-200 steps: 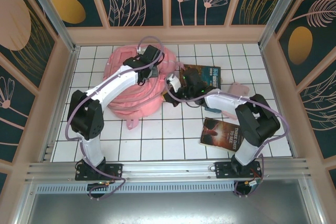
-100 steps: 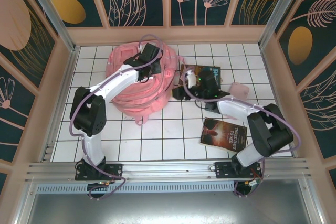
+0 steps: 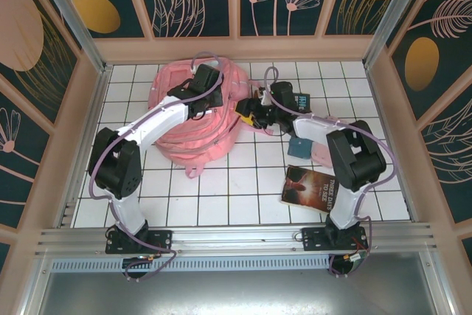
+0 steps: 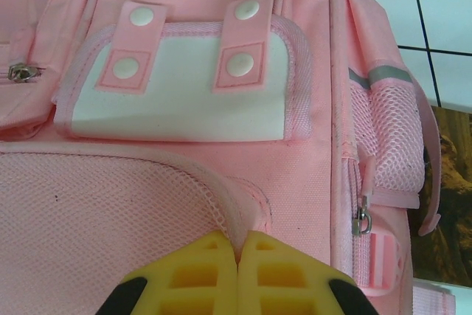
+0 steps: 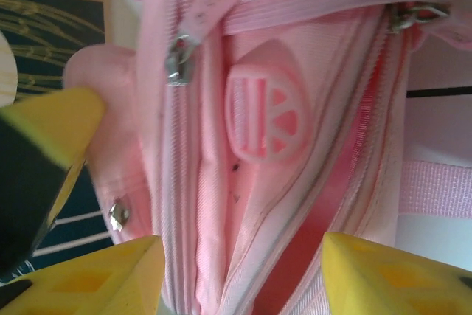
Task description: Pack the student bag
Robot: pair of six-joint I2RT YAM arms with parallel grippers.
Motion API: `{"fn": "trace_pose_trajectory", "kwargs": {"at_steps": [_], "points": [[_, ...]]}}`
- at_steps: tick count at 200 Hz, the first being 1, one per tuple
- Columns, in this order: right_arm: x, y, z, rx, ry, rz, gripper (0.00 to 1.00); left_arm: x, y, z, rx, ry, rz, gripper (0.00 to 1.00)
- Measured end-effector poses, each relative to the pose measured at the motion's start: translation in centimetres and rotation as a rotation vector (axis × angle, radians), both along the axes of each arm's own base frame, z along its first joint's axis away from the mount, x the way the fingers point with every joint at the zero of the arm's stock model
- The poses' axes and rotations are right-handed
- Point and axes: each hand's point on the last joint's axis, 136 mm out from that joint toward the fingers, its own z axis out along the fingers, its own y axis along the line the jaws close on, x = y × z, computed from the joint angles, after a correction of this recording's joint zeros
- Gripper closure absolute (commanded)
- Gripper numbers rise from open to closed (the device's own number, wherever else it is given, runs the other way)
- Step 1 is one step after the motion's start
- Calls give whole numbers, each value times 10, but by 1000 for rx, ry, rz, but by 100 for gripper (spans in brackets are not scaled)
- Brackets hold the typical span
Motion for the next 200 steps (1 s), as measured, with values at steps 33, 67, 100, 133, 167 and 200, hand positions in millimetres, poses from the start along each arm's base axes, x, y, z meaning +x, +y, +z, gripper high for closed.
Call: {"fn": "trace_pose_trajectory", "kwargs": {"at_steps": [33,67,100,133,167,200], "points": [[0,8,-9,35,101,-1,53,-1,-1,0,-7,1,-7,100],[-3,23,-5,80,131,23,58,-2,-6,1,-26,5,-24,100],[-1,33,-1,136,148,34,79,-1,-4,0,-37,12,-21,86],[5,37,12,197,134,25,86,-8,2,24,-77,-21,5,39],[12,42,36,267,82,33,86,-56,32,72,-142,-78,50,38],[24,53,59,313,30,48,88,-104,43,63,-213,-8,50,45]]}}
